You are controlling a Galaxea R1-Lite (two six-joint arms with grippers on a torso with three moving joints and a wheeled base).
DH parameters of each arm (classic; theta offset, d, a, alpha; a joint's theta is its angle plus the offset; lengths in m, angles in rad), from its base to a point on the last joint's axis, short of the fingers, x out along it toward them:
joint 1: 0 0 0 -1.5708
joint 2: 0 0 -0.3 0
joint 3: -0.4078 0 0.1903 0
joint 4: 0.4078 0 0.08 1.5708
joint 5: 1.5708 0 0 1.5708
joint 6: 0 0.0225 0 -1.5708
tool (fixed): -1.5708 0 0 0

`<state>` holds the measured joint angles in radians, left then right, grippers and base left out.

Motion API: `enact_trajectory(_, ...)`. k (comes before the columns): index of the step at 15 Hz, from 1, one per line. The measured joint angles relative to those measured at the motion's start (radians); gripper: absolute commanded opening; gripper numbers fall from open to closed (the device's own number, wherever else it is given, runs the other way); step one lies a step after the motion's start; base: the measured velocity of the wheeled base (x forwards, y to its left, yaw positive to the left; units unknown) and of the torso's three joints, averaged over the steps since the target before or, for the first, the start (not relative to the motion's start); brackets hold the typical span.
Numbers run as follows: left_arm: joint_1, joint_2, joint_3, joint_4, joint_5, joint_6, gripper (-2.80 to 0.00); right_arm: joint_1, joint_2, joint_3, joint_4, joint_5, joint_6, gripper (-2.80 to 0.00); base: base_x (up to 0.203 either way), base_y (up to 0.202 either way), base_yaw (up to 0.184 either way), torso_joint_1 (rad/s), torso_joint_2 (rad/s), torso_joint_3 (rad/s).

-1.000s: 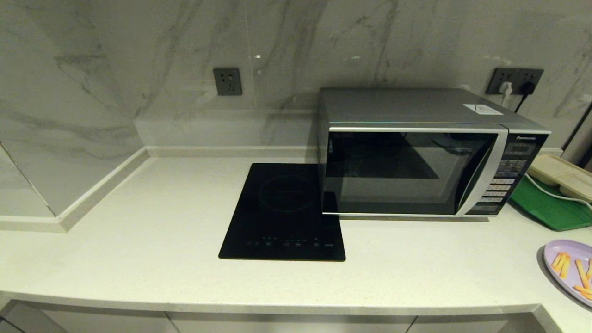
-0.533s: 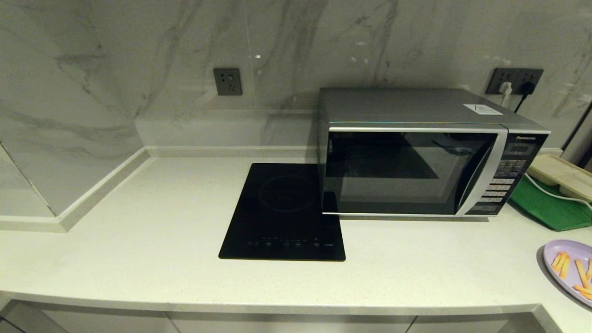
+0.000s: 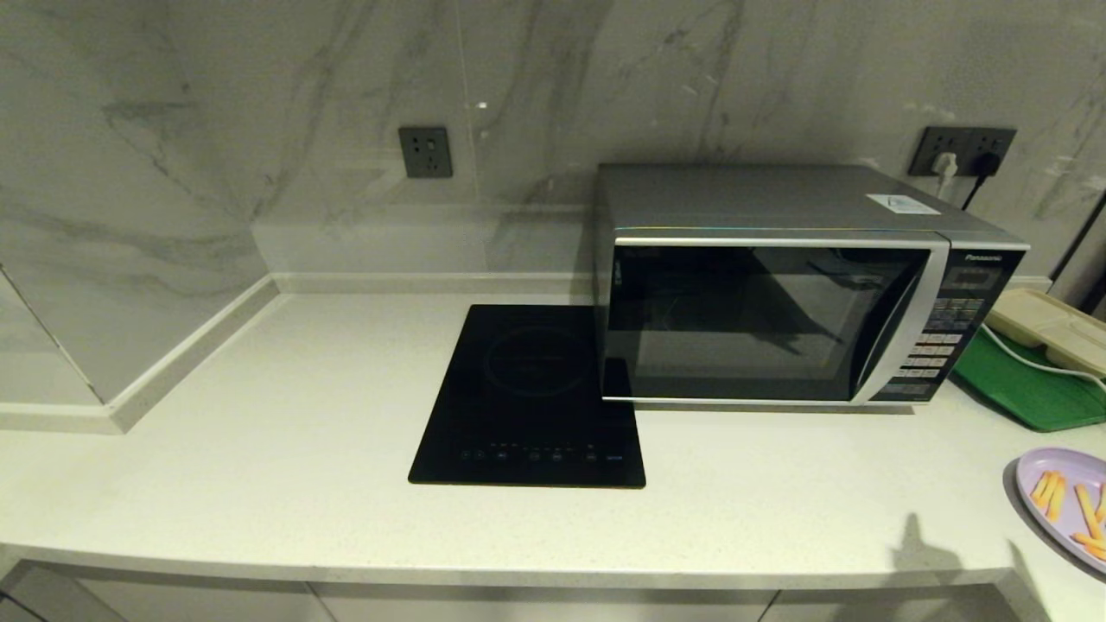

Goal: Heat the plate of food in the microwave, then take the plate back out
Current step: Open the microwave oven

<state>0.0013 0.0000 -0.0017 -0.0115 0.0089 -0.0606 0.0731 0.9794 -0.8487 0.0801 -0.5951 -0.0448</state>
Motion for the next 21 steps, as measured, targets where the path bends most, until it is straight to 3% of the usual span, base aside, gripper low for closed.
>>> enact_trajectory(4,0.000,0.000,0.000,0.000,0.000,0.000,-2.80,0.154,0.320,-0.118,-0.023,-0.243,0.181,0.00,0.000,0.000,0.000,0.000,0.00,0.000)
enact_trajectory(9,0.000,0.000,0.000,0.000,0.000,0.000,-2.80,0.280,0.711,-0.258,-0.030,-0.432,0.421,0.00,0.000,0.000,0.000,0.000,0.00,0.000)
enact_trajectory(13,0.000,0.000,0.000,0.000,0.000,0.000,-2.80,0.279,0.935,-0.372,-0.028,-0.497,0.503,0.00,0.000,0.000,0.000,0.000,0.00,0.000)
enact_trajectory(21,0.000,0.000,0.000,0.000,0.000,0.000,-2.80,0.156,1.108,-0.515,-0.024,-0.498,0.510,0.00,0.000,0.000,0.000,0.000,0.00,0.000)
